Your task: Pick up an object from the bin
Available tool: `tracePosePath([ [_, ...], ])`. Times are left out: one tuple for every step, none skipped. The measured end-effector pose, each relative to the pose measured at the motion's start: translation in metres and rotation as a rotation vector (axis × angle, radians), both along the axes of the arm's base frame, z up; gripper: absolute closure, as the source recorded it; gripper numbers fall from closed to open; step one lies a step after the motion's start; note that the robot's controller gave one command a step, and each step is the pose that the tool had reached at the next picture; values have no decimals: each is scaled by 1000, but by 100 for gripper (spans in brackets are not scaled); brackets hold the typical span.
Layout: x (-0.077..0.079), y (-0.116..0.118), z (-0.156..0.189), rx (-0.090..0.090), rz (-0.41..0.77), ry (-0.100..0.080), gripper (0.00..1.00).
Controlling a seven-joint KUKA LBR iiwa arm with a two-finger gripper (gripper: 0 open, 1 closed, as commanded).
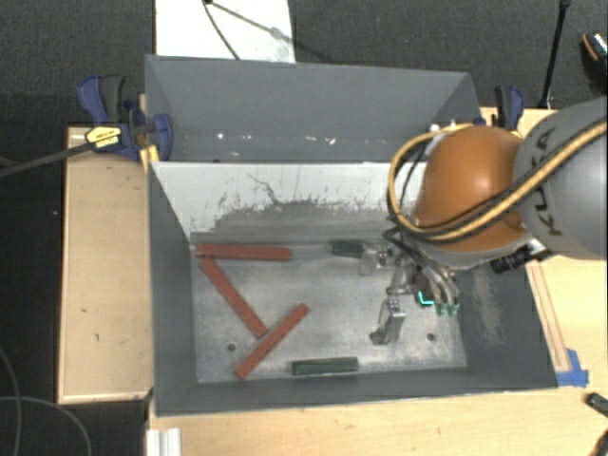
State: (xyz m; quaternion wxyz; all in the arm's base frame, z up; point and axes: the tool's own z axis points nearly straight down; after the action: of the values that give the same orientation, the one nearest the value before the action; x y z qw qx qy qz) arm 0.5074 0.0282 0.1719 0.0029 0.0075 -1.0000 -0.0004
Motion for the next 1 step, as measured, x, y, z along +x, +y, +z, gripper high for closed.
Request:
tracePosePath([
  [35,55,-96,2,223,-2,0],
])
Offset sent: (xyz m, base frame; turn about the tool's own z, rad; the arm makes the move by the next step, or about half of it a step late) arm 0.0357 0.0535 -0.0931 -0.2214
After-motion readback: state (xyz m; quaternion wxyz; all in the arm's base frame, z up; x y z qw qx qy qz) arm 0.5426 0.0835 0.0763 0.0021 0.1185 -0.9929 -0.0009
